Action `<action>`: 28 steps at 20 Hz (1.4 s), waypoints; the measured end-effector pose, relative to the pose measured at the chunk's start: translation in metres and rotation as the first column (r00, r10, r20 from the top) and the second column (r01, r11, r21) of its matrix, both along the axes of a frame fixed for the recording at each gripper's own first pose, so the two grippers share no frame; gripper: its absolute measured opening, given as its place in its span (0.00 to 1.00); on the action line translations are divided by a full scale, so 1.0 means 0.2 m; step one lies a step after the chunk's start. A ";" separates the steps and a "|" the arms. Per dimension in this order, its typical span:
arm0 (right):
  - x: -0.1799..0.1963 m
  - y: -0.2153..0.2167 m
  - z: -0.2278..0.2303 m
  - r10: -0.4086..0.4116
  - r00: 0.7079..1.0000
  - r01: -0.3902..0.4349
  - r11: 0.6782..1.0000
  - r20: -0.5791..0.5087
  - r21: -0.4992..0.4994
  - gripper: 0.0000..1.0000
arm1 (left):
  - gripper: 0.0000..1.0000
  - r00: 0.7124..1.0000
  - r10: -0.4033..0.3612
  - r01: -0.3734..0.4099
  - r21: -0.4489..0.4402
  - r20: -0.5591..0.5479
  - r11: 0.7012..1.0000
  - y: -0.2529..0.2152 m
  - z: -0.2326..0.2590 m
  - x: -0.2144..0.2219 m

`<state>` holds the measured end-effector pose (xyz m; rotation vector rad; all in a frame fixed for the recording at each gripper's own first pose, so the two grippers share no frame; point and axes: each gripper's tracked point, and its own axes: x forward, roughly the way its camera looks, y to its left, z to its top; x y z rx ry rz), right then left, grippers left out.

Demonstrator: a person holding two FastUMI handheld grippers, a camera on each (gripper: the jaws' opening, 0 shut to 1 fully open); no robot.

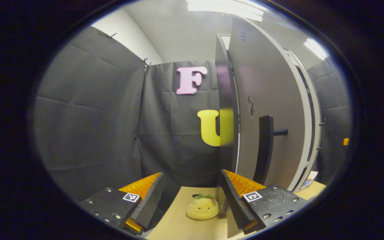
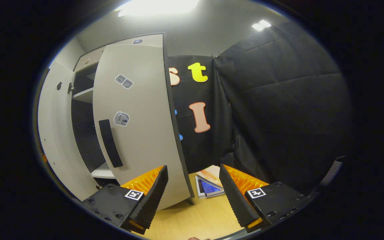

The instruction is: Grab one shoe with the right hand and put it into the shoe cabinet, grab the other shoe with the left hand and put it into the shoe cabinet; then close the right door with the right hand and the left door with the left hand.

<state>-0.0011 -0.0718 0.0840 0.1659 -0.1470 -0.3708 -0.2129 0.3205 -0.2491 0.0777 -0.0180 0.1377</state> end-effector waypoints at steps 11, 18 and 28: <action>0.06 0.03 0.00 0.018 1.000 -0.018 1.000 -0.001 -0.005 0.97 | 0.94 0.997 -0.081 0.081 0.027 -0.012 0.996 -0.06 0.02 0.06; 0.09 0.11 -0.02 0.048 0.999 -0.049 0.999 -0.012 -0.023 0.97 | 0.94 0.985 -0.172 0.171 -0.018 -0.026 0.985 -0.09 -0.01 0.10; -0.01 0.02 -0.06 -0.019 1.000 0.019 1.000 -0.012 -0.009 0.97 | 0.94 0.993 -0.119 0.120 0.023 -0.027 0.993 -0.07 0.00 0.10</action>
